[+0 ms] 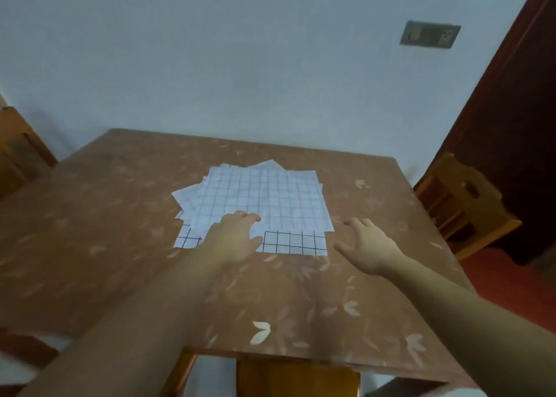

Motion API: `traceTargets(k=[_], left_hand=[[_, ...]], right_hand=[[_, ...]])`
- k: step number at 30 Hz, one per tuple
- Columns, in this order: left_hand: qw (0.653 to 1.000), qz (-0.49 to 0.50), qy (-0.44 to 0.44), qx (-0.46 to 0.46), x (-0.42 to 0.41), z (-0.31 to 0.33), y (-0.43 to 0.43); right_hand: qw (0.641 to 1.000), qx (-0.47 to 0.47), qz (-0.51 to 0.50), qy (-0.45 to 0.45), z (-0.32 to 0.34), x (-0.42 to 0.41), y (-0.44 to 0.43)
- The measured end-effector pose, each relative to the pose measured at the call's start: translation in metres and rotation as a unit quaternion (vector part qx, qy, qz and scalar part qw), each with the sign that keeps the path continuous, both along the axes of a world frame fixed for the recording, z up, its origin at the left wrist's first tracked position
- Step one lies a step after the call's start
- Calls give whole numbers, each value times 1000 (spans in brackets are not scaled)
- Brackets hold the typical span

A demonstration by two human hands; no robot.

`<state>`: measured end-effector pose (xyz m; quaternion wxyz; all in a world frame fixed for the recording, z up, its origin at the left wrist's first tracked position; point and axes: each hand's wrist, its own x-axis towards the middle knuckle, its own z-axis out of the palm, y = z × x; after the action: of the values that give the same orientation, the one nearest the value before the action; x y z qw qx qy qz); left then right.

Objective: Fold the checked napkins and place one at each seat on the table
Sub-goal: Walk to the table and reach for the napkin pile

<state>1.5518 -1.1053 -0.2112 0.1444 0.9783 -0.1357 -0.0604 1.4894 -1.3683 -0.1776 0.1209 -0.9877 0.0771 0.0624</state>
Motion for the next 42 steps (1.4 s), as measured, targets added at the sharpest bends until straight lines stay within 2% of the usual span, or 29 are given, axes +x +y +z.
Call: traceTargets(k=[7, 15, 22, 27, 35, 42], left_hand=[[998, 48, 39, 0, 76, -56, -3], [994, 73, 77, 21, 142, -115, -1], [996, 52, 51, 59, 201, -171, -15], [993, 88, 40, 66, 233, -198, -15], [986, 135, 52, 82, 235, -222, -17], [990, 136, -2, 27, 205, -223, -24]], right_hand=[[997, 1, 28, 73, -56, 98, 0], [992, 28, 71, 103, -124, 181, 16], [992, 17, 103, 65, -185, 232, 32], [996, -1, 90, 16, -219, 270, 35], [998, -22, 61, 24, -249, 285, 33], [996, 13, 82, -11, -248, 265, 29]])
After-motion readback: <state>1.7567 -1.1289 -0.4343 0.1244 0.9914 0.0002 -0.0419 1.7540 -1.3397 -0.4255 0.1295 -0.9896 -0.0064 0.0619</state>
